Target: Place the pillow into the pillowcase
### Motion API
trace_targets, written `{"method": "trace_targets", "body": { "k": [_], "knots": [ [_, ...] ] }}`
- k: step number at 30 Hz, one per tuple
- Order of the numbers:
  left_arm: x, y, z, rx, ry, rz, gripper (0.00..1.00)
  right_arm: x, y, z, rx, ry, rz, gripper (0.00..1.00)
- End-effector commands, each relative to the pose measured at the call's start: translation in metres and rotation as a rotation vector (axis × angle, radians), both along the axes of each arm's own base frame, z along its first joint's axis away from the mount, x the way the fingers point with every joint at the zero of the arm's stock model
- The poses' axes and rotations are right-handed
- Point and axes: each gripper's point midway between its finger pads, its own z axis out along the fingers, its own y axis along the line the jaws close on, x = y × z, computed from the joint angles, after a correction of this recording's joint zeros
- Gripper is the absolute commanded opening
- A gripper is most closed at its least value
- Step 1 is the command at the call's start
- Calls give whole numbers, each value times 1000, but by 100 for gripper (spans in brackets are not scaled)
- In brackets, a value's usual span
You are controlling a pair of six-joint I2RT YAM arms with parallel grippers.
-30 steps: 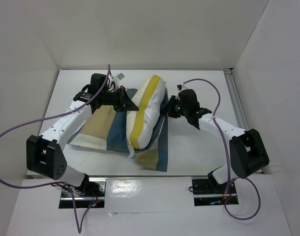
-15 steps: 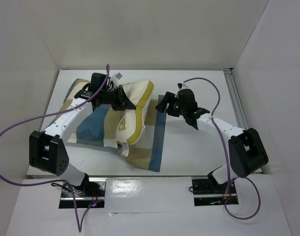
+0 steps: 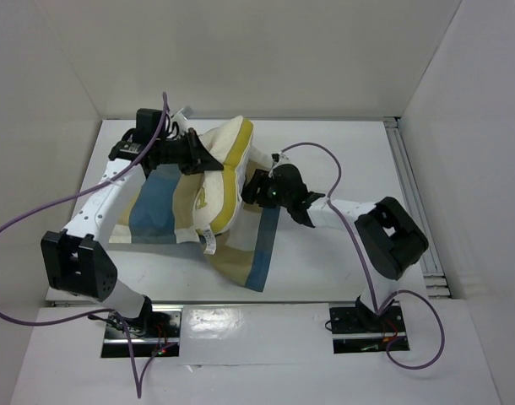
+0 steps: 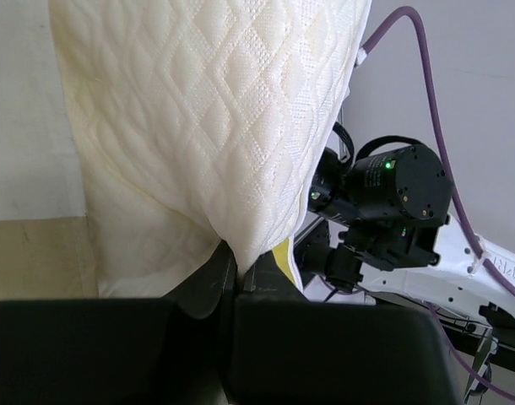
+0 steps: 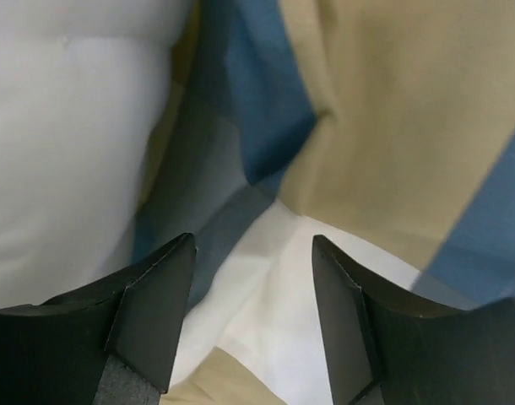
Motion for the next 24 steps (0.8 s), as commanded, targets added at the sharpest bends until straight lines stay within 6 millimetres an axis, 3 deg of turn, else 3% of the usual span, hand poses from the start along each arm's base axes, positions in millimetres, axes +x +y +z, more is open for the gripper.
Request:
{"method": "trace_targets", "body": {
  "k": [1,5,7,9,13,17,18,21,24],
  "knots": [
    [-13,-3,49,-67,-108,-52,0,28,24,44,109,-131,-14,64],
    [-9,2,47,-55,-110,-27,0,41,32,38,100,-141,-19,63],
    [-9,2,47,-55,-110,-27,0,52,42,33,101,-136,-10,71],
    [-10,2,50,-56,-119,-27,0,56,51,29,100,-135,-1,71],
    [-13,2,42,-58,-95,-34,0,80,52,3,29,-104,-44,71],
    [-15,1,40,-62,-85,-41,0,96,46,-19,-49,-62,-115,47],
    [-17,1,43,-64,-96,-42,0,96,40,-26,-88,-57,-156,26],
    [-14,3,41,-49,-98,-22,0,93,21,-16,-109,-82,-221,4],
    [-10,11,32,-35,-84,0,0,83,12,4,-86,-113,-234,1]
  ]
}}
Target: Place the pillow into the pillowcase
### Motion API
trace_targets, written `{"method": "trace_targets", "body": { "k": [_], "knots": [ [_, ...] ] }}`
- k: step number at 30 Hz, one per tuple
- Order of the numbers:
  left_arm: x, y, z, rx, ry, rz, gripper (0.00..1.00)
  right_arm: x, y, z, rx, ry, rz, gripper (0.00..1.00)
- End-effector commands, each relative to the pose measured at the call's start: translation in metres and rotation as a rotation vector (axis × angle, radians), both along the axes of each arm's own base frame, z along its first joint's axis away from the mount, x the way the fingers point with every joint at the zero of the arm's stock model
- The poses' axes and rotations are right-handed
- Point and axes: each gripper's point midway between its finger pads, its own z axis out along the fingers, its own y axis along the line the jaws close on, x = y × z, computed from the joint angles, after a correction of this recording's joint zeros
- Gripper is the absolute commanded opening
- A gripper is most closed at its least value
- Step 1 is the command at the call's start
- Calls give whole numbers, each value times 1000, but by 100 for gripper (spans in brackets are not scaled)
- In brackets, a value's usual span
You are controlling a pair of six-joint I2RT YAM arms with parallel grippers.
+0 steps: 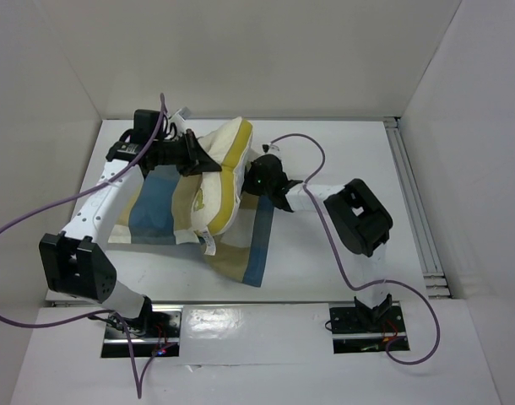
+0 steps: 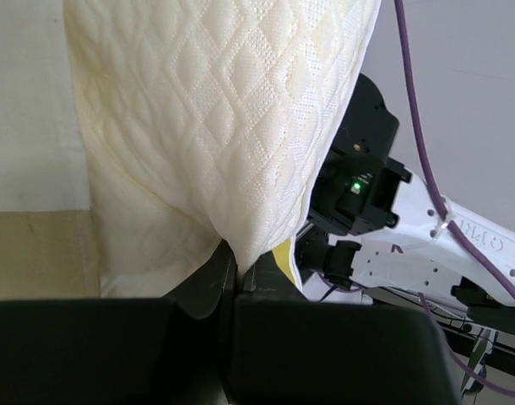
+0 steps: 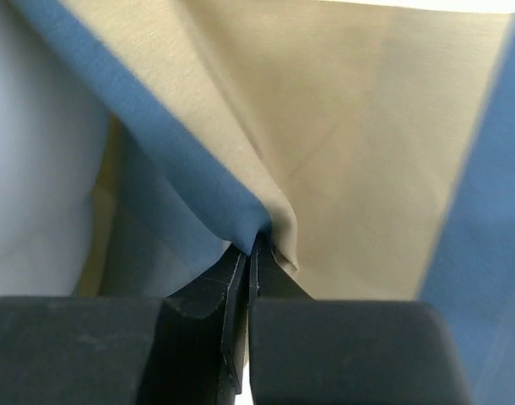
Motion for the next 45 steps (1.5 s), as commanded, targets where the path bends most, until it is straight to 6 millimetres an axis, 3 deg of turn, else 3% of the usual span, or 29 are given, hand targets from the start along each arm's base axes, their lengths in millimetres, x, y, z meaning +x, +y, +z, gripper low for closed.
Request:
{"method": "trace_targets", "body": {
  "k": [1,4,6,9,12,15,17,19,23,27,32,34,35,37,40,41,43,45],
  "knots": [
    [-7,4,29,-36,-97,-15,0,2,-17,51,3,-107,-73,1],
    [-5,10,18,-7,-88,3,0,-4,-22,62,14,-103,-59,2],
    [-2,17,9,13,-71,35,0,-8,-27,65,13,-108,-43,11],
    [-4,26,0,18,-43,58,0,-17,-34,58,-2,-88,-42,13],
    [-4,30,-9,27,-21,74,0,-19,-37,57,11,-80,-45,1],
    [-5,30,-13,28,-12,74,0,-18,-44,56,-1,-72,-62,0],
    [-5,30,-13,32,-19,69,0,-18,-44,61,4,-79,-62,5],
    [-4,33,-12,26,-18,72,0,-17,-44,63,3,-90,-58,0],
    [-5,34,-14,40,-28,73,0,-18,-46,65,8,-91,-71,0],
    [-17,40,-34,93,29,65,0,-8,-68,105,90,-150,-127,0],
    [-42,47,-72,168,122,0,0,20,-107,158,240,-284,-187,0],
    [-56,47,-91,244,193,-9,0,26,-119,157,260,-300,-275,0],
    [-60,51,-103,293,218,-6,0,30,-128,139,262,-283,-323,0],
    [-63,55,-114,378,228,9,0,33,-125,135,312,-230,-257,0],
    [-65,58,-124,452,253,38,0,9,-113,166,359,-309,-180,0],
    [-60,50,-116,457,224,29,0,1,-112,183,354,-355,-176,0],
    [-53,40,-112,460,210,18,0,-6,-102,183,314,-342,-129,0],
    [-43,23,-87,427,147,1,2,-9,-95,187,292,-329,-80,0]
  ]
}}
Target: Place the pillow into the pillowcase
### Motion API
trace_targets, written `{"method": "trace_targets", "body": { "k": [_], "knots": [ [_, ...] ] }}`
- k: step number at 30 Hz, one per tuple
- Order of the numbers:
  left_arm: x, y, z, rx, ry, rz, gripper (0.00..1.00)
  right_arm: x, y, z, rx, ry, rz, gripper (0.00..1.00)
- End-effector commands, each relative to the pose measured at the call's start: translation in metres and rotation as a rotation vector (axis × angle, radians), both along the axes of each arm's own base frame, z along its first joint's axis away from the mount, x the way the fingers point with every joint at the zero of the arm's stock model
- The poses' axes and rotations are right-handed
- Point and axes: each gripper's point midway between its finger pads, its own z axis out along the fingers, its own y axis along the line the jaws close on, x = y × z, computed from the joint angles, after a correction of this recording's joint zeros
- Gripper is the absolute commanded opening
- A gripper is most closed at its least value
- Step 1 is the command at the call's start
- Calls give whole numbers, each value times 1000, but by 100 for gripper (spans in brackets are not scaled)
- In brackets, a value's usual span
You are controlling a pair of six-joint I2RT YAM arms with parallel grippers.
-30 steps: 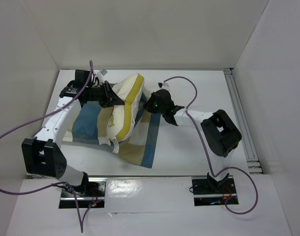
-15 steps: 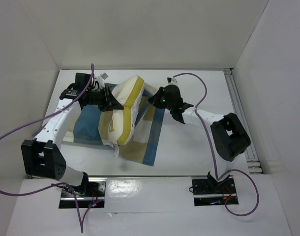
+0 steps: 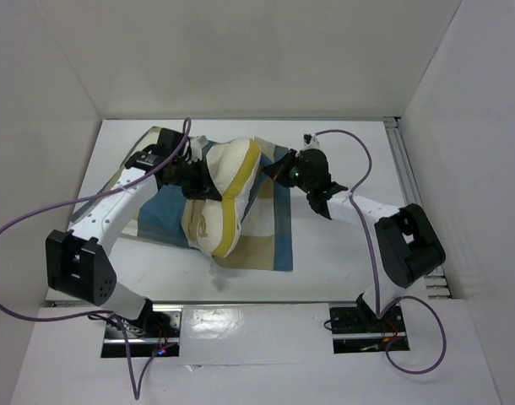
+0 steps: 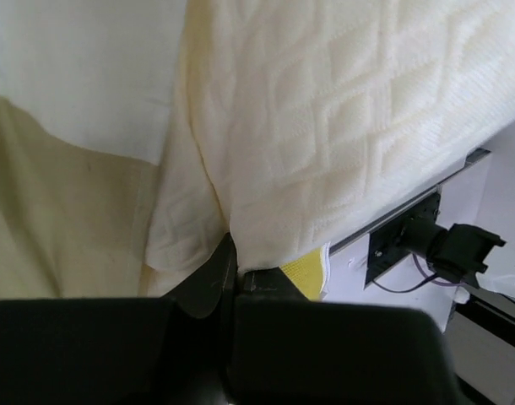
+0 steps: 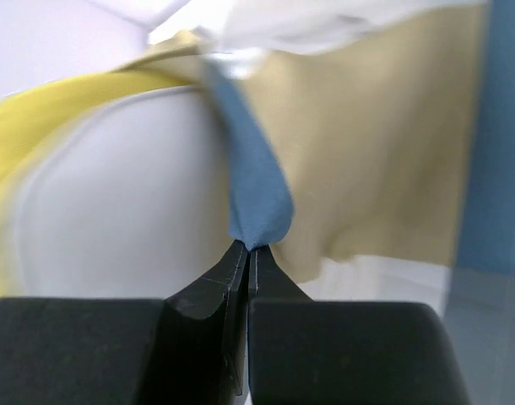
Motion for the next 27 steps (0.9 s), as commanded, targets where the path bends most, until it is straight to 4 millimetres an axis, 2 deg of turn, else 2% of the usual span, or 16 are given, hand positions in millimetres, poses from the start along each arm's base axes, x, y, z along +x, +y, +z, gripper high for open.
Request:
{"method": "trace_targets", "body": {
  "k": [1,2,4,6,7,10,11,12,15,16,17,18,20,21,22,27],
  "knots": [
    [4,8,2,122,13,21,7,13,-4,91,55,-240,-17,0],
    [11,-2,19,106,-35,4,13,11,-3,88,40,-237,2,0],
    [17,-11,40,86,-92,-12,37,6,1,82,27,-221,41,0],
    [28,-21,64,59,-167,-21,55,3,6,84,13,-232,63,0],
    [29,-25,73,50,-189,-30,69,-2,10,79,11,-222,82,0],
    [44,-35,100,16,-278,-34,80,-7,12,76,-4,-218,95,0],
    [50,-38,101,8,-281,-26,85,-8,12,73,-9,-208,95,0],
    [53,-44,112,-4,-308,-35,85,-7,12,73,-17,-214,98,0],
    [68,-63,112,-15,-325,-60,88,-12,14,73,-16,-214,107,0],
    [71,-73,120,-21,-349,-73,88,-12,14,70,-29,-212,110,0],
    [79,-78,109,2,-337,-80,89,-13,13,68,-33,-204,110,0],
    [82,-85,112,19,-359,-75,89,-13,13,68,-33,-203,110,0],
    [87,-90,103,62,-363,-74,91,-15,17,68,-39,-209,122,0],
    [95,-87,91,115,-360,-43,91,-16,16,65,-43,-200,122,0],
    [95,-95,96,121,-380,-46,92,-16,16,65,-43,-200,122,0],
    [112,-99,81,244,-426,-14,93,-17,17,64,-61,-199,136,0]
  ]
}}
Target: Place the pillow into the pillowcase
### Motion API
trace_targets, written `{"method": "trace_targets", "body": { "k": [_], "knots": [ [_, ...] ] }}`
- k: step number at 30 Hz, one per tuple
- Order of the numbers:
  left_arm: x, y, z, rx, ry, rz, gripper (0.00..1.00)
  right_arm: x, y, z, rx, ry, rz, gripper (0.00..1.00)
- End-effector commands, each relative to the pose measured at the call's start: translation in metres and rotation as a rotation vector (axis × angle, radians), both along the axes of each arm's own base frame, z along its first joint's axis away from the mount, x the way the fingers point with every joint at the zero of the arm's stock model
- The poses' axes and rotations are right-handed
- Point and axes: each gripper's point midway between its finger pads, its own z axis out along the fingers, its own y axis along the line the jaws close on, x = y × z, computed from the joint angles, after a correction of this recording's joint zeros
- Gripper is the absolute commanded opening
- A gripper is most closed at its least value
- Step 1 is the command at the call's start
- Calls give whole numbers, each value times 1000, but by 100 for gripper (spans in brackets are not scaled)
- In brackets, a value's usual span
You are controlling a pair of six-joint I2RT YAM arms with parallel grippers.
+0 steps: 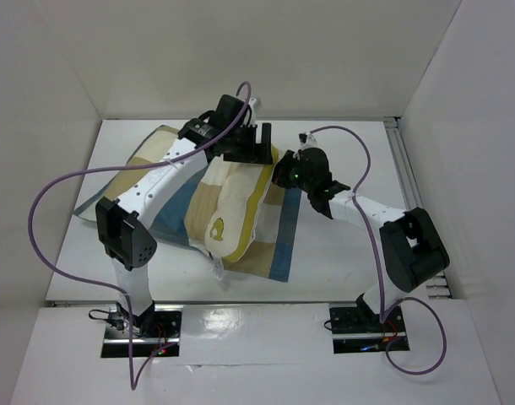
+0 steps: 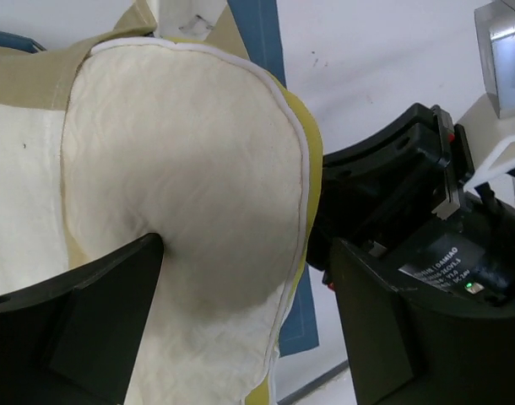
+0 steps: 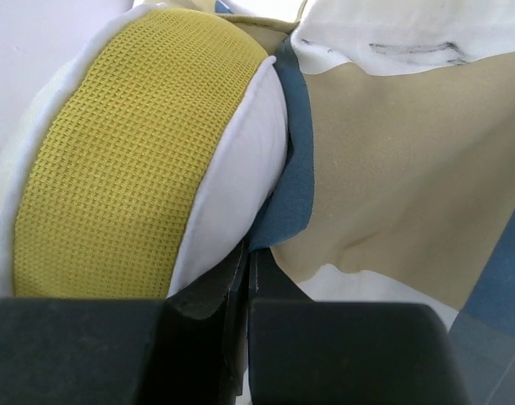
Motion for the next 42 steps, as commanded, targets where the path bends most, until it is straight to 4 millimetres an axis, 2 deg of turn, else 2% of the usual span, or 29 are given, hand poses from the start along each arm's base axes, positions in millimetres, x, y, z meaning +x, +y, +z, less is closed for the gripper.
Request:
{"method": "trace_targets", "body": {
  "k": [1,2,4,5,6,7,8,9,11,12,13,14,15,19,21,23,24,26,27,30,31,32,33,35,36,37,38,39,42],
  "knots": [
    [19,4,11,88,-110,47,93,-1,10,54,52,-137,38,0],
    [23,-2,6,99,-111,47,93,-1,10,54,52,-137,38,0],
    [29,4,-11,151,-90,77,89,-2,9,52,47,-129,38,0],
    [26,0,-19,164,-72,66,85,-3,9,56,52,-137,38,0],
    [29,-1,-32,188,-57,54,74,-2,9,57,42,-140,40,0],
    [27,-3,-43,198,-37,33,55,-4,8,59,41,-138,40,0],
    [24,-3,-54,210,-7,23,6,-4,7,59,32,-144,43,0],
    [19,-1,-66,228,34,29,0,-6,6,62,32,-144,43,0],
    [12,3,-86,253,88,36,0,-11,3,65,25,-152,46,0],
    [0,14,-102,288,131,49,0,-17,3,67,28,-149,60,0],
    [-8,19,-109,298,156,56,0,-17,0,72,35,-159,61,0],
    [-15,24,-103,290,146,57,0,-19,-5,69,33,-148,63,0],
    [-32,35,-123,323,202,60,0,-21,-7,75,42,-159,70,0],
    [-72,58,-135,352,269,93,0,-41,-25,82,70,-147,143,0],
    [-95,62,-139,408,291,86,0,-48,-34,83,93,-137,168,0],
    [-112,60,-137,429,320,85,0,-52,-51,90,124,-135,171,0],
    [-127,49,-133,444,327,47,0,-53,-58,91,124,-129,163,0],
    [-139,35,-134,457,346,28,0,-48,-75,103,114,-137,121,0],
    [-145,16,-125,445,324,-8,0,-45,-79,106,106,-141,110,0],
    [-147,-10,-130,455,322,-47,0,-39,-87,121,75,-163,107,0],
    [-138,-21,-123,431,302,-46,0,-35,-90,121,66,-159,100,0],
    [-134,-28,-125,429,301,-65,0,-31,-90,130,56,-180,103,0],
    [-130,-33,-141,461,317,-80,0,-28,-89,130,54,-171,103,0],
    [-117,-46,-145,436,316,-125,0,-24,-90,134,45,-180,94,0],
    [-114,-53,-153,433,322,-148,0,-19,-95,143,45,-208,76,0],
    [-104,-52,-174,451,335,-144,0,-18,-95,149,48,-229,76,0],
    [-96,-52,-182,445,344,-147,0,-18,-94,150,55,-224,74,0],
    [-94,-51,-192,453,364,-166,0,-17,-94,164,60,-262,74,0],
    [-91,-43,-220,431,436,-172,0,-15,-92,181,76,-306,85,0]
  ]
}}
